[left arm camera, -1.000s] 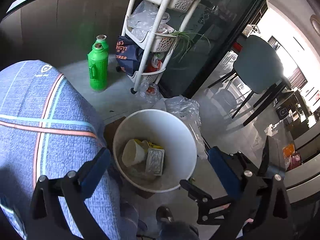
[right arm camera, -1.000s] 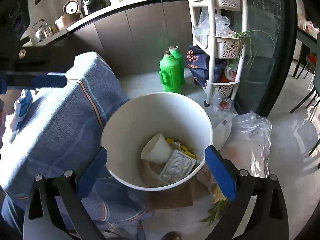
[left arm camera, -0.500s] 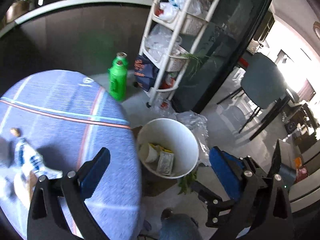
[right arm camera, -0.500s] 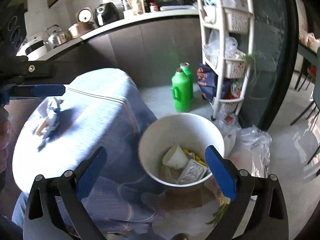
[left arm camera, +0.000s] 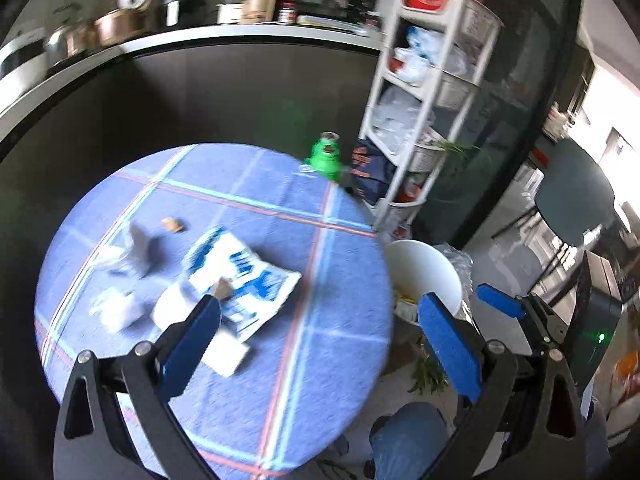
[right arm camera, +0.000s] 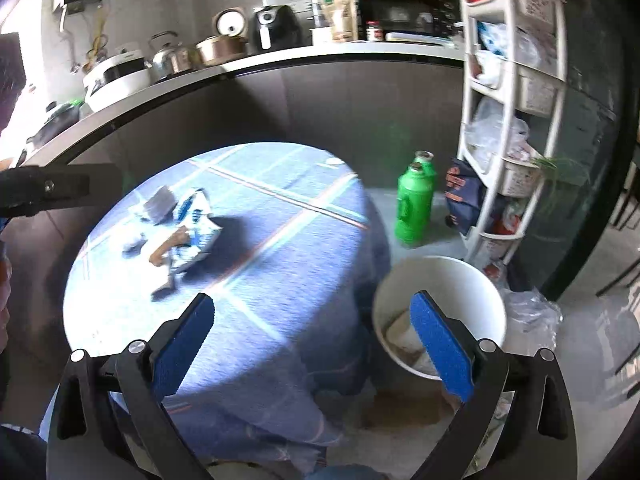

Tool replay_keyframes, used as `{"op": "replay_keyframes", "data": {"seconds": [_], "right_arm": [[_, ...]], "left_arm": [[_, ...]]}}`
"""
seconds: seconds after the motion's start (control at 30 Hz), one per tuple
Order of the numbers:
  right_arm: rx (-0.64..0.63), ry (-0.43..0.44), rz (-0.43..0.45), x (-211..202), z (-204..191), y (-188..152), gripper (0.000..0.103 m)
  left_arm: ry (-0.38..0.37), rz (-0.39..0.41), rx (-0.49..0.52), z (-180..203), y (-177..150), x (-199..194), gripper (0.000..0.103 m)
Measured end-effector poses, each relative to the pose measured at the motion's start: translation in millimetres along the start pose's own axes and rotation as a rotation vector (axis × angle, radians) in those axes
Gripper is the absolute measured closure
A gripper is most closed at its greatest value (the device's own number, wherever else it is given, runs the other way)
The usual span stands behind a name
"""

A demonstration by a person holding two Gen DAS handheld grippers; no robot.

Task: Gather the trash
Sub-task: 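Move both tools back over the table, then grasp the white tissue with the left tool while the right tool grasps the bone chew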

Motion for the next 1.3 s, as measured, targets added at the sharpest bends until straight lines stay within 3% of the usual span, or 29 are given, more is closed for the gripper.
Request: {"op": "replay_keyframes", "data": {"seconds": [0.17, 0.33, 0.53, 0.7, 1.0, 1.3], "right_arm": [[-0.05, 0.058, -0.01, 9, -35, 16, 0.009], [-0.1, 0.114, -0.04, 24, -69, 27, 0.009], [-0.144, 0.242, -0.078, 48, -114, 39, 0.011], [-0.185, 0.295, -0.116, 68, -142, 48, 0.035], [-0.099, 0.241, -0.186, 117, -141, 70, 0.073], [-0.007, 0.258, -0.227, 158, -137, 71, 0.076]], "left_arm": [[0.074, 0.033, -0.068, -62, -6, -20, 0.004], [0.14, 0.013, -0.199, -137, -20, -27, 0.004], [0.141, 0.002, -0.284, -188, -34, -32, 0.004], [0.132, 0.0, -0.296, -201, -38, -35, 0.005], [0.105, -0.052, -0.312, -212, -45, -18, 0.019], [0.053, -0.113, -0.344, -217, -46, 3, 0.034]]}}
Point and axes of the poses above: each gripper's, at about its wrist camera, not at the fingertips, and x roughly the way its jaws point, z to its right, y to its top, the point moved 2 cm from there along x, roughly the way its jaws point, and after that the axes turned 14 degrees about -x, right-handed, at the moved point
